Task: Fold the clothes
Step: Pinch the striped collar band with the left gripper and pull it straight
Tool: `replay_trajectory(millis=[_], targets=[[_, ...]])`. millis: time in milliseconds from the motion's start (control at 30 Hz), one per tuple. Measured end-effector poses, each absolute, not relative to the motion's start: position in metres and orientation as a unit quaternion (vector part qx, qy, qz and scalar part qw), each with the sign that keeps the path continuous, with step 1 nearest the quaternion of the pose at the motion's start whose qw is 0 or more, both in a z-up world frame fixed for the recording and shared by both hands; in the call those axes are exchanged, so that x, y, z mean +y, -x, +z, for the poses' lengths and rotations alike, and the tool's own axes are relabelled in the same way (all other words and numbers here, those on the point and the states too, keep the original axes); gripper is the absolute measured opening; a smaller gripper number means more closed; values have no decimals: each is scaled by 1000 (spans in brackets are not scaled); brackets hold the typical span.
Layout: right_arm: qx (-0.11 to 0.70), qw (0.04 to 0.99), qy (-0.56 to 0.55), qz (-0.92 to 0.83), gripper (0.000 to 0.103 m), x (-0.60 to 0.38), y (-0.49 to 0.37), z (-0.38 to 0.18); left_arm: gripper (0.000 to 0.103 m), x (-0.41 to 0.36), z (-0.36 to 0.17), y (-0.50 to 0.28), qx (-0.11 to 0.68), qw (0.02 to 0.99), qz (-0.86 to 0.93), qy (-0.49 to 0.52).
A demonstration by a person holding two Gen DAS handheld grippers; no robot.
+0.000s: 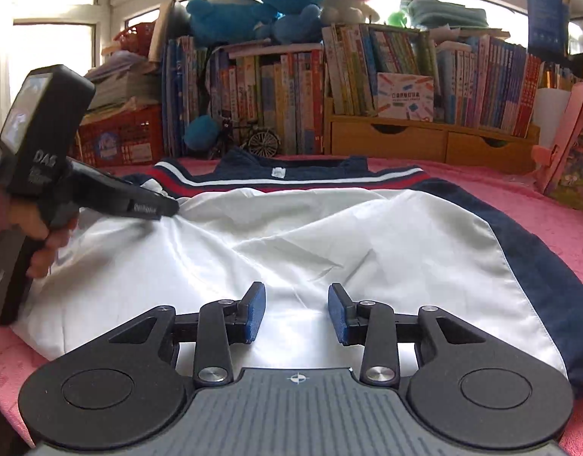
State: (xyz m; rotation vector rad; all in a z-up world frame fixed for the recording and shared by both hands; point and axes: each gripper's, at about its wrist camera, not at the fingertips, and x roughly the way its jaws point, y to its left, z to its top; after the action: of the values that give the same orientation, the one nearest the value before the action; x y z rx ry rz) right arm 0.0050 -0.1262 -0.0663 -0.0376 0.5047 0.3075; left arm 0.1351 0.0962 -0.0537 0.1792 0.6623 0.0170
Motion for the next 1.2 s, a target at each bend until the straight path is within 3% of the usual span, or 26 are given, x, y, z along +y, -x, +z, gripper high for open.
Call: replay_trajectory(millis=[133,233,367,533,667,933,1200], targets=[[260,955,2,144,38,-127,-7,-70,12,111,-44,-150,348,935,24,-56],[255,956,14,141,38,-124,-4,-72,13,100,-23,-129,322,945,23,-42],[241,961,9,134,38,-126,2,-73,17,67,2,-91,297,950,-81,-60],[203,967,-18,154,39,-121,28,-52,18,24,-10,-67,333,920,-185,-88],[220,959,-4,178,40,-101,36,-57,19,-2,-40,-82,367,902,-197,-110],[240,959,7,150,41,-83,39,-78,17,-15,-52,-165,357,922,-128,-86],[232,962,8,146,40,-84,42,-82,17,-10,-22,-181,354,932,-74,-27]])
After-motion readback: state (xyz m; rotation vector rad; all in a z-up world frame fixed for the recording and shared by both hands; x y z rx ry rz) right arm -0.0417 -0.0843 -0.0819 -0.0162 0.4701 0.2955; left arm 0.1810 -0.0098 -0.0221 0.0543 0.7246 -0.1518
